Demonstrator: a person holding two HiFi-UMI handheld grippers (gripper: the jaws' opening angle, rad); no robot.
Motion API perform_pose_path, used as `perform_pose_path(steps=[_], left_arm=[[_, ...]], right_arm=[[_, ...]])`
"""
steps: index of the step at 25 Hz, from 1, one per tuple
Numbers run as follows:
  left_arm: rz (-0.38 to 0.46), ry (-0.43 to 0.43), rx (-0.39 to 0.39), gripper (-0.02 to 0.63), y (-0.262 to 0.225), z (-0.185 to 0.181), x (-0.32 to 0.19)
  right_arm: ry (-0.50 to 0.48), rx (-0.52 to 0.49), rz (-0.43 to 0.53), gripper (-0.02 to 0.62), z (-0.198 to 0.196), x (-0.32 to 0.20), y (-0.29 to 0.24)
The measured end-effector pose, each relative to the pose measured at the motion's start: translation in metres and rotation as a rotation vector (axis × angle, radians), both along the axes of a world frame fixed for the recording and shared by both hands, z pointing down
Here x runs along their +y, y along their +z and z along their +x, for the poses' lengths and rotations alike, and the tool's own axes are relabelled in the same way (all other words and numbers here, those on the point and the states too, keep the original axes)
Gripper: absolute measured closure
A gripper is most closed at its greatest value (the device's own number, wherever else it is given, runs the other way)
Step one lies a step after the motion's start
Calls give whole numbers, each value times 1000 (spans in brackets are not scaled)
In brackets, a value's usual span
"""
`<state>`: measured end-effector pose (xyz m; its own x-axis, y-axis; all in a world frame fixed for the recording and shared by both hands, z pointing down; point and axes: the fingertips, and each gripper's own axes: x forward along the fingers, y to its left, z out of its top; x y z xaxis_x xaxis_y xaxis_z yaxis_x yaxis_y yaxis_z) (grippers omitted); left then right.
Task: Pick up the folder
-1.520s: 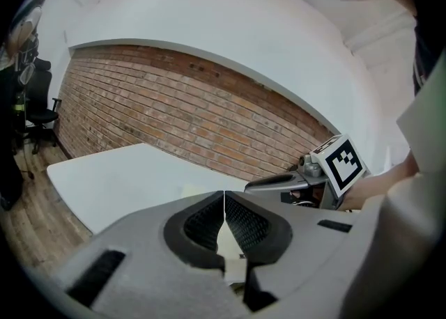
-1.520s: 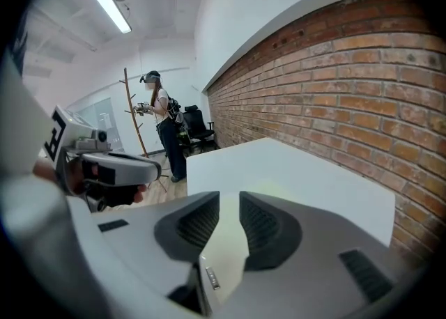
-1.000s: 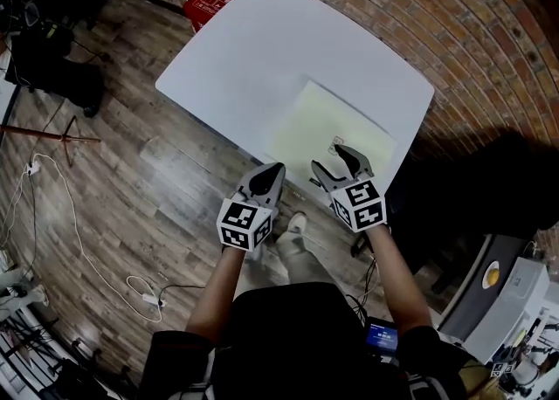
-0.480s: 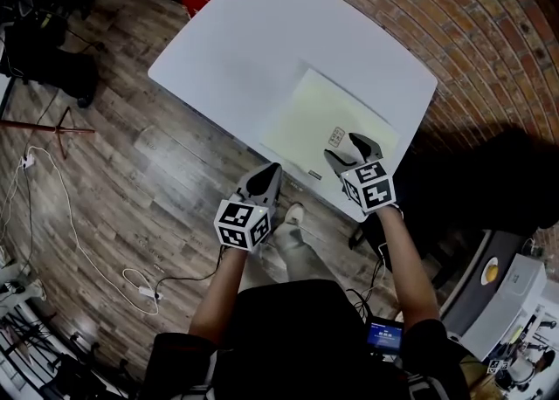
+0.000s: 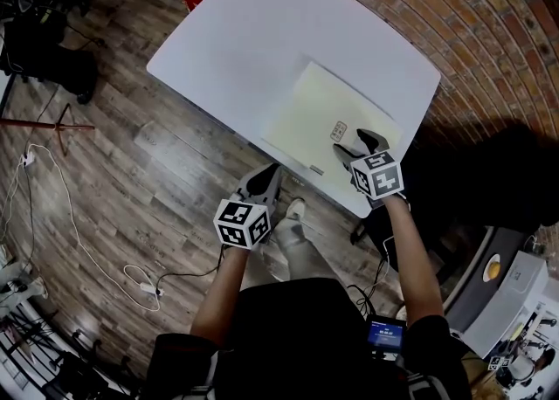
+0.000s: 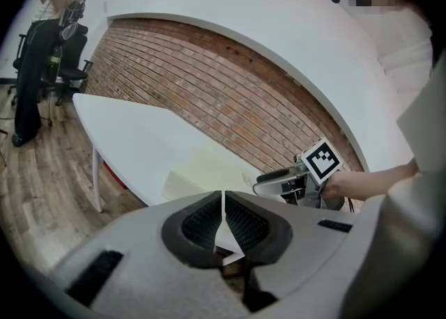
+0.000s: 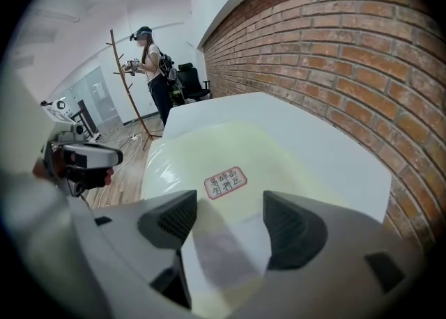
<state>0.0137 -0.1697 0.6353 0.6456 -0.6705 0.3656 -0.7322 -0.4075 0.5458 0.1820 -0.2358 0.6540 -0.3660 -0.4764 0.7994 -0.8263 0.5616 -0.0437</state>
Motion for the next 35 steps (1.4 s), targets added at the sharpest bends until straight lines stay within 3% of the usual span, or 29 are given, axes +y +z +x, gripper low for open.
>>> perform_pose_path(steps=[11, 18, 19, 22, 27, 30, 35], left_arm=[[-35, 51, 3, 586, 8, 11, 10], [-82, 61, 112, 584, 12, 14, 16], [-88, 58, 119, 575, 14, 13, 16], [-132, 63, 164, 455, 23, 15, 21], [-198, 53, 197, 420, 39, 12, 30], [-224, 7, 235, 365, 47, 6, 28], [-270, -57, 374, 299, 53, -2, 27]], right_arm=[[-4, -3, -2, 324, -3, 1, 0], [-9, -7, 9, 324, -5, 3, 0], [-10, -9, 11, 324, -6, 3, 0], [-15, -16, 17, 324, -10, 4, 0], [-29, -32, 25, 324, -24, 8, 0], [-43, -37, 31, 324, -33, 9, 0], [-63, -45, 31, 324, -45, 13, 0]])
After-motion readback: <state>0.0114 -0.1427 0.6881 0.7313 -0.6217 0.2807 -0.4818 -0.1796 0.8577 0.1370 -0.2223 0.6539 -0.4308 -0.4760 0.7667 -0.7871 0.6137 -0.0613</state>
